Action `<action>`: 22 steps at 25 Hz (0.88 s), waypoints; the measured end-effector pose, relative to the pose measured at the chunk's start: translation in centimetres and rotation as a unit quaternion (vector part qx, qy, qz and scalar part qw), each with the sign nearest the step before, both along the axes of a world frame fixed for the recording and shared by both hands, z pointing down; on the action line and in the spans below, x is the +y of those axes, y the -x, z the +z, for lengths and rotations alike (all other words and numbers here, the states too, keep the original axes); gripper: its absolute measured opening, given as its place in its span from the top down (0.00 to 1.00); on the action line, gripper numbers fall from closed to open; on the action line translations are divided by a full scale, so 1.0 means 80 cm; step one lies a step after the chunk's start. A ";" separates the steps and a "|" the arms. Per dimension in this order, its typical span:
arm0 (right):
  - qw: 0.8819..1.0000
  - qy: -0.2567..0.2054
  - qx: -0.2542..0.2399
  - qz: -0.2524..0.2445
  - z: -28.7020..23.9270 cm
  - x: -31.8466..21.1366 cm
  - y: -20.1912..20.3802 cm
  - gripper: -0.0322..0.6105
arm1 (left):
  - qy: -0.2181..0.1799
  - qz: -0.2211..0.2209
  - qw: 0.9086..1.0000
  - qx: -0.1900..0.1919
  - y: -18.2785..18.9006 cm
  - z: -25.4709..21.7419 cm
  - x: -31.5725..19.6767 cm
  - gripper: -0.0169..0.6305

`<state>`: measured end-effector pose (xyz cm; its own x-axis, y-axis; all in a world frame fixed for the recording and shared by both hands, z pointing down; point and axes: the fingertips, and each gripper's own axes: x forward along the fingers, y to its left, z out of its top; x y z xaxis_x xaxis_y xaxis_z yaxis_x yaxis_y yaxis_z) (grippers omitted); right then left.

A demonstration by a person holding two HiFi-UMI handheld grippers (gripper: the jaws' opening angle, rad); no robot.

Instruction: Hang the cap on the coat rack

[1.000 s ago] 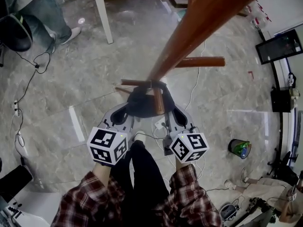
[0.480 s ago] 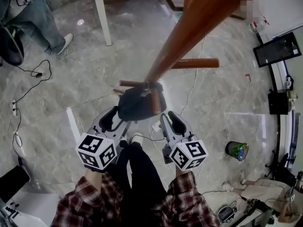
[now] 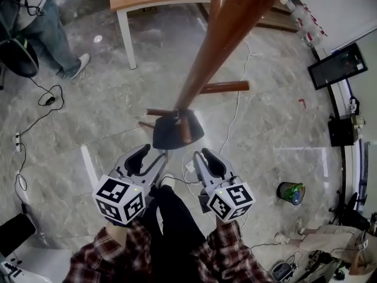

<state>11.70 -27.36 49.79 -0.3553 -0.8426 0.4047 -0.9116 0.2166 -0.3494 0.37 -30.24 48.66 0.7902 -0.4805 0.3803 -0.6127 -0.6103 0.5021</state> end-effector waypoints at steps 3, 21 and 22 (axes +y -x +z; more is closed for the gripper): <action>0.999 -0.033 -0.001 -0.014 -0.050 -0.002 0.010 0.78 | -0.043 0.021 0.998 0.037 -0.012 -0.063 -0.009 0.66; 0.972 -0.223 0.007 -0.072 -0.318 0.027 0.067 0.93 | -0.234 0.052 0.965 0.103 -0.019 -0.317 0.049 0.96; 0.972 -0.222 0.004 -0.074 -0.319 0.027 0.068 0.93 | -0.234 0.054 0.965 0.102 -0.022 -0.319 0.050 0.95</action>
